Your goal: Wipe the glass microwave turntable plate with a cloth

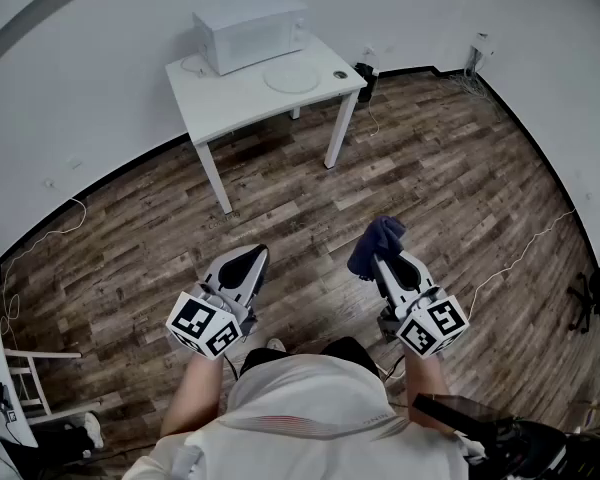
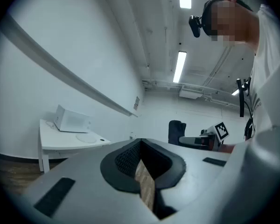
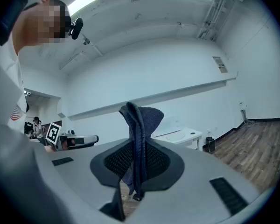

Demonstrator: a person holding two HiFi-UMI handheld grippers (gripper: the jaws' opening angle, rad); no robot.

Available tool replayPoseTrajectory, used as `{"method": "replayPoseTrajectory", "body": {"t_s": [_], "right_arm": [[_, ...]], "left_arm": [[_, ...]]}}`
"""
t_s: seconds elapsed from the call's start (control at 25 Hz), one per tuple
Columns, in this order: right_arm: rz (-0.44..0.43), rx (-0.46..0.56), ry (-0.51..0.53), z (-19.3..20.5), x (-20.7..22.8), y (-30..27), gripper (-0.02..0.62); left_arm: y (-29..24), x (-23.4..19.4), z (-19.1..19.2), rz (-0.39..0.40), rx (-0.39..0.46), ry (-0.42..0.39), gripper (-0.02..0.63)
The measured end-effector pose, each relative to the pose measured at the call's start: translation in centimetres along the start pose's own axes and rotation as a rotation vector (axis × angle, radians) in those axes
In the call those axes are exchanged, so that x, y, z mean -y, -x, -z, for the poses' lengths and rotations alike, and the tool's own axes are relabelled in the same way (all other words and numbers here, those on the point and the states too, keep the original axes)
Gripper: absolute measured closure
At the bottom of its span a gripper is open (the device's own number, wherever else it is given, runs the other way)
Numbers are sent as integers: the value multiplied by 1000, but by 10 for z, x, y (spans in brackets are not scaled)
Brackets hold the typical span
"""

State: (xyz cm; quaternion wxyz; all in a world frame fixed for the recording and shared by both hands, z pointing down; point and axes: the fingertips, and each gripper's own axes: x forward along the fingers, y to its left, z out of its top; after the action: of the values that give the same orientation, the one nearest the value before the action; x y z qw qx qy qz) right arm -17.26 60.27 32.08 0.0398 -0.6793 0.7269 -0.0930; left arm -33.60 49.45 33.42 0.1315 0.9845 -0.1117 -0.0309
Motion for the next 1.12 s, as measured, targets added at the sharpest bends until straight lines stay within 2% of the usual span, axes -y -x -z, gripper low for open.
{"method": "replayPoseTrajectory", "body": {"t_s": [0.2, 0.56, 0.8, 1.12], "right_arm": [[-1, -32, -4, 11, -15, -14, 532], [-15, -40, -32, 13, 15, -53, 532], [-53, -34, -41, 7, 53, -94, 532], [-80, -39, -52, -14, 135, -139, 532]], "left_arm": [[11, -16, 3, -3, -22, 16, 595], [-11, -46, 8, -27, -42, 18, 595], [-58, -75, 5, -41, -55, 14, 595], [-147, -102, -8, -64, -54, 12, 595]]}}
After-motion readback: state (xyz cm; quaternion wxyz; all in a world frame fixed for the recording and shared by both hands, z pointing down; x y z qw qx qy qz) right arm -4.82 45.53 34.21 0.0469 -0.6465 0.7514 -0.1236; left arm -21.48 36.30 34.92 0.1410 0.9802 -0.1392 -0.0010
